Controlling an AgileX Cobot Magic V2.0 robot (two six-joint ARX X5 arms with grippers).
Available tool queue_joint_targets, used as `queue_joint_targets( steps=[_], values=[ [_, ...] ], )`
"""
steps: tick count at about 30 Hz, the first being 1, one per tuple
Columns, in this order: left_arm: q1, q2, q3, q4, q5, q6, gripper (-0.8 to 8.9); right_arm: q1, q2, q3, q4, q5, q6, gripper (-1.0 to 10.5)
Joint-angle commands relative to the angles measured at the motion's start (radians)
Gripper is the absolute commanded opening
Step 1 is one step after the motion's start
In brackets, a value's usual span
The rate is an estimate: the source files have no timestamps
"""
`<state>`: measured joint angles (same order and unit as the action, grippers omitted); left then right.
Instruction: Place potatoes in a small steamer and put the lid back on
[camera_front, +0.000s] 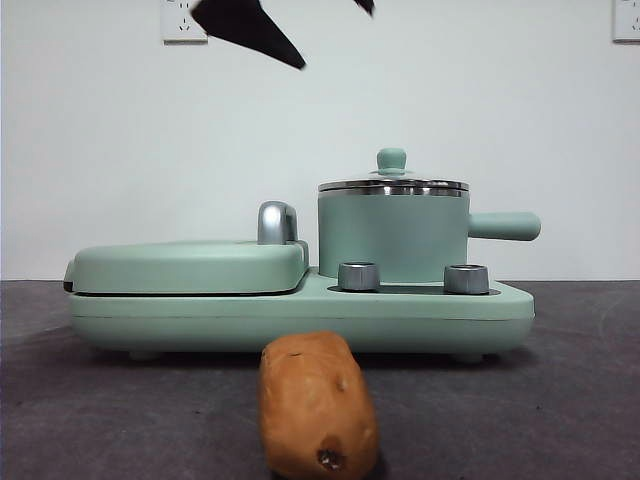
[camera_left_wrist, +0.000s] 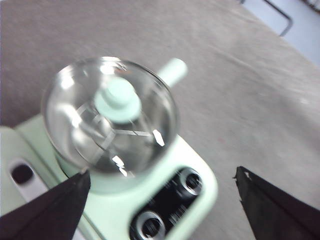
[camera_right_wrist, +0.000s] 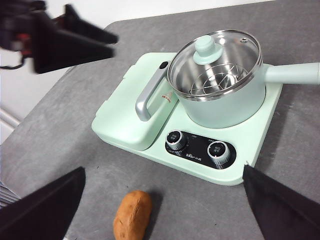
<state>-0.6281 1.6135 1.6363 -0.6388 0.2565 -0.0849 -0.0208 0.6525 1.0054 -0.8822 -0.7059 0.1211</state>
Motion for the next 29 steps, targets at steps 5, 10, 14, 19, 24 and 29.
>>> queue_joint_targets(
  steps=[5, 10, 14, 19, 24, 29],
  values=[
    [-0.035, 0.166, 0.112, 0.101, -0.108, 0.025, 4.63, -0.001, 0.006, 0.018, 0.006, -0.003, 0.01, 5.0],
    [-0.047, 0.247, 0.122, 0.222, -0.161, 0.032, 4.63, 0.0, 0.006, 0.017, 0.005, -0.004, 0.01, 5.0],
    [-0.047, 0.286, 0.122, 0.297, -0.162, 0.031, 4.58, 0.0, 0.006, 0.017, 0.005, -0.004, 0.01, 5.0],
    [-0.048, 0.317, 0.122, 0.33, -0.163, 0.031, 4.53, 0.0, 0.006, 0.017, 0.005, -0.004, 0.009, 5.0],
    [-0.052, 0.344, 0.122, 0.333, -0.163, 0.031, 4.3, 0.0, 0.006, 0.017, 0.005, -0.003, 0.008, 5.0],
    [-0.055, 0.359, 0.122, 0.348, -0.163, 0.032, 4.31, 0.0, 0.006, 0.017, 0.005, -0.003, 0.009, 5.0]
  ],
)
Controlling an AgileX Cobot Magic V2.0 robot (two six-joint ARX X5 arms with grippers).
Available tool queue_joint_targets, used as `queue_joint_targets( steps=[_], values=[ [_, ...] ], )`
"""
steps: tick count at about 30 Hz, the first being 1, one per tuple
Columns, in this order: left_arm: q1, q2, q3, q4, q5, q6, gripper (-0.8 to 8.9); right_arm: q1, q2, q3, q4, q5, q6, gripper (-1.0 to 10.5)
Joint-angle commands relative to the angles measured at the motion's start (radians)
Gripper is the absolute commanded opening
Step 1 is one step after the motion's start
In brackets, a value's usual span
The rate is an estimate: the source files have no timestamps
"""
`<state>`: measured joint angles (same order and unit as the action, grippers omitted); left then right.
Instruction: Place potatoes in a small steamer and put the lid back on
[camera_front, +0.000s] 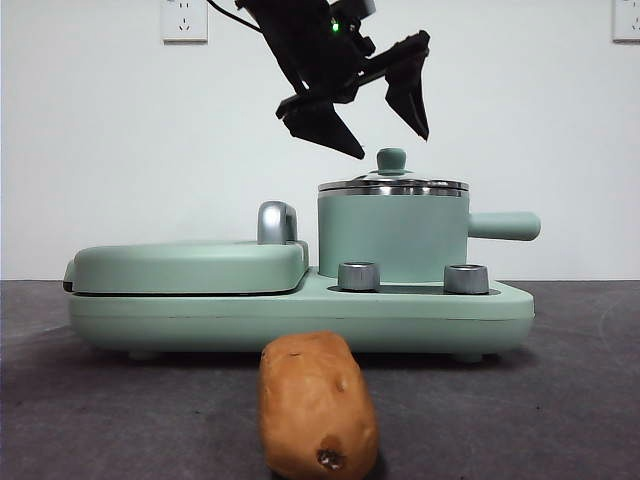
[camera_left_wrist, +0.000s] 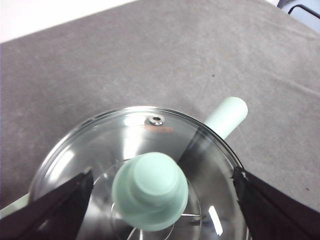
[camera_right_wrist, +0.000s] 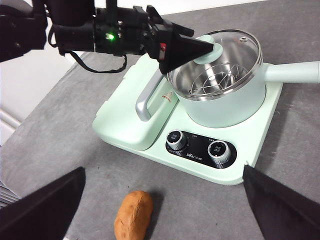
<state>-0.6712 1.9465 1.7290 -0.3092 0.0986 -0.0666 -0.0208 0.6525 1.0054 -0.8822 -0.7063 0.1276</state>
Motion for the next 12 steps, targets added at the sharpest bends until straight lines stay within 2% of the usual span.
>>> queue_joint_targets(
  steps=[1, 12],
  values=[
    [-0.013, 0.026, 0.029, 0.019, -0.005, 0.013, 4.31, 0.0, 0.006, 0.017, 0.005, -0.003, 0.002, 5.0],
    [-0.026, 0.049, 0.029, 0.033, -0.005, 0.022, 4.31, 0.0, 0.006, 0.017, 0.003, -0.003, 0.002, 5.0]
  ],
)
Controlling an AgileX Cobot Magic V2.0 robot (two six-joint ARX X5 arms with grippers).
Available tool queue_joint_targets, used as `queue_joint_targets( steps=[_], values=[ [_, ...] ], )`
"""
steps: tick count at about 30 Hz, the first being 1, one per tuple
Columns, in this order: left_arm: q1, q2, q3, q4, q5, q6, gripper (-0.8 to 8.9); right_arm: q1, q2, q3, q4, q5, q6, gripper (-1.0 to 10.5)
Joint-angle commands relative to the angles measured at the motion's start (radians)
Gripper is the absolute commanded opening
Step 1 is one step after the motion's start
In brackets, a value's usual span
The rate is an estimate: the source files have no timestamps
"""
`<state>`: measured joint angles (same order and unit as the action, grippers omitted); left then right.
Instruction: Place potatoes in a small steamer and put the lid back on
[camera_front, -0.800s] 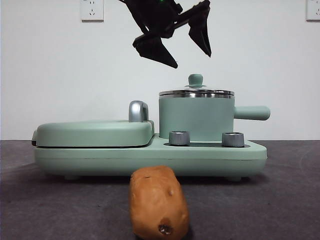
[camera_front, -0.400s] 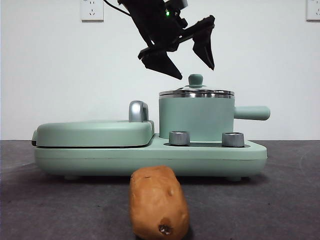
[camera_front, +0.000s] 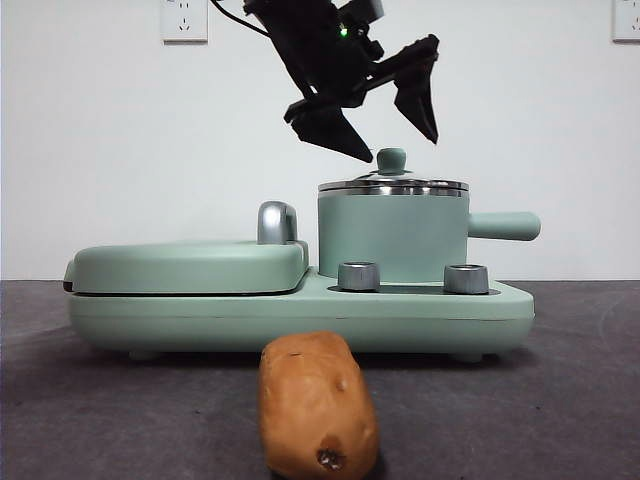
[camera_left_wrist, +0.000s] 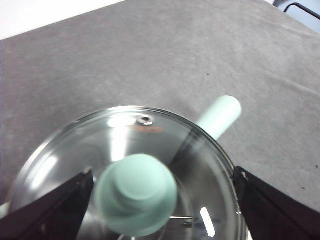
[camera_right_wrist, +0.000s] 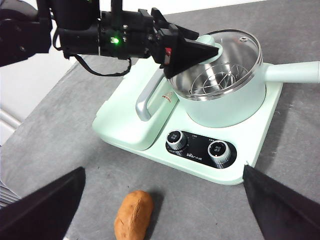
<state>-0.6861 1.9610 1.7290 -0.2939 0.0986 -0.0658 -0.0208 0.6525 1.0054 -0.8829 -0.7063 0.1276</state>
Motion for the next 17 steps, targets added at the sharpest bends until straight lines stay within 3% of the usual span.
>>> queue_joint_targets(
  steps=[1, 8, 17],
  values=[
    [-0.012, 0.037, 0.029, 0.023, -0.005, 0.026, 4.3, 0.0, 0.006, 0.017, 0.003, -0.003, 0.002, 5.0],
    [-0.012, 0.047, 0.029, 0.026, -0.005, 0.029, 3.54, 0.0, 0.006, 0.017, -0.008, -0.002, 0.002, 5.0],
    [-0.011, 0.05, 0.029, 0.03, -0.081, 0.04, 0.59, 0.0, 0.006, 0.017, -0.011, -0.001, 0.003, 5.0]
  ],
)
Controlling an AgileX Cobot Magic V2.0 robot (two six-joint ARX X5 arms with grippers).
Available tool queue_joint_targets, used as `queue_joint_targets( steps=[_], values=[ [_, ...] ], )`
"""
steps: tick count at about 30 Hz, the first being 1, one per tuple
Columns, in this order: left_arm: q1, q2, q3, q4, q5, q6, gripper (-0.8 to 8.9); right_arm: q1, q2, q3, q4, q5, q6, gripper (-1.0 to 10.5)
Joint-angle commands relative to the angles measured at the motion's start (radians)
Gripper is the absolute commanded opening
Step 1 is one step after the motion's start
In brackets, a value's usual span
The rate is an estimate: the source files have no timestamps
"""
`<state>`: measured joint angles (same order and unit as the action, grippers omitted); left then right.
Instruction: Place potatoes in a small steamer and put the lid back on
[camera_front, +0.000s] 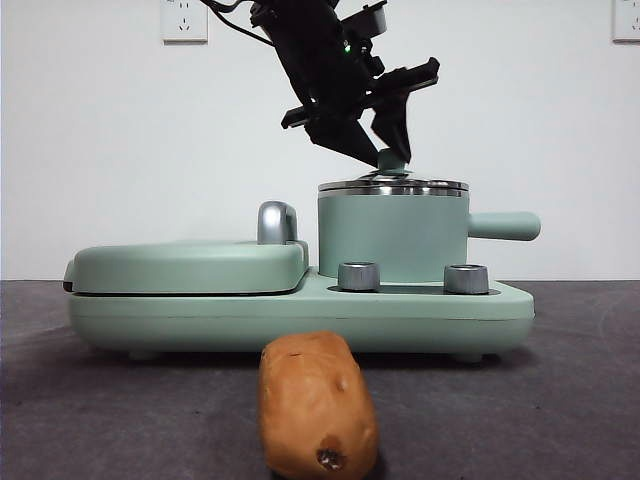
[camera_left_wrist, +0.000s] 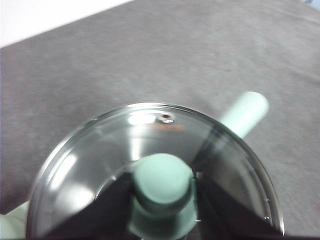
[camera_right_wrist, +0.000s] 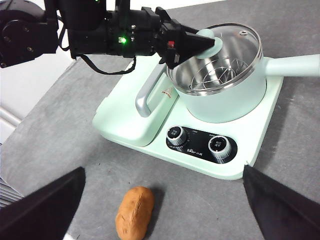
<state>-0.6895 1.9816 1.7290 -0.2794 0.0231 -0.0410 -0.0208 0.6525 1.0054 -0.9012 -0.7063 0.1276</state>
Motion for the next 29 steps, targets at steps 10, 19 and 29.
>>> queue_joint_targets(
  steps=[10, 19, 29],
  values=[
    [-0.005, -0.004, 0.032, 0.018, -0.005, 0.015, 0.11, 0.0, 0.006, 0.017, 0.006, 0.0, 0.003, 5.0],
    [-0.003, -0.146, 0.032, -0.038, -0.005, 0.015, 0.11, 0.0, 0.006, 0.017, -0.005, -0.001, 0.003, 5.0],
    [0.021, -0.31, 0.032, -0.206, -0.005, 0.068, 0.11, 0.004, 0.007, 0.017, -0.02, 0.0, 0.038, 5.0]
  ],
)
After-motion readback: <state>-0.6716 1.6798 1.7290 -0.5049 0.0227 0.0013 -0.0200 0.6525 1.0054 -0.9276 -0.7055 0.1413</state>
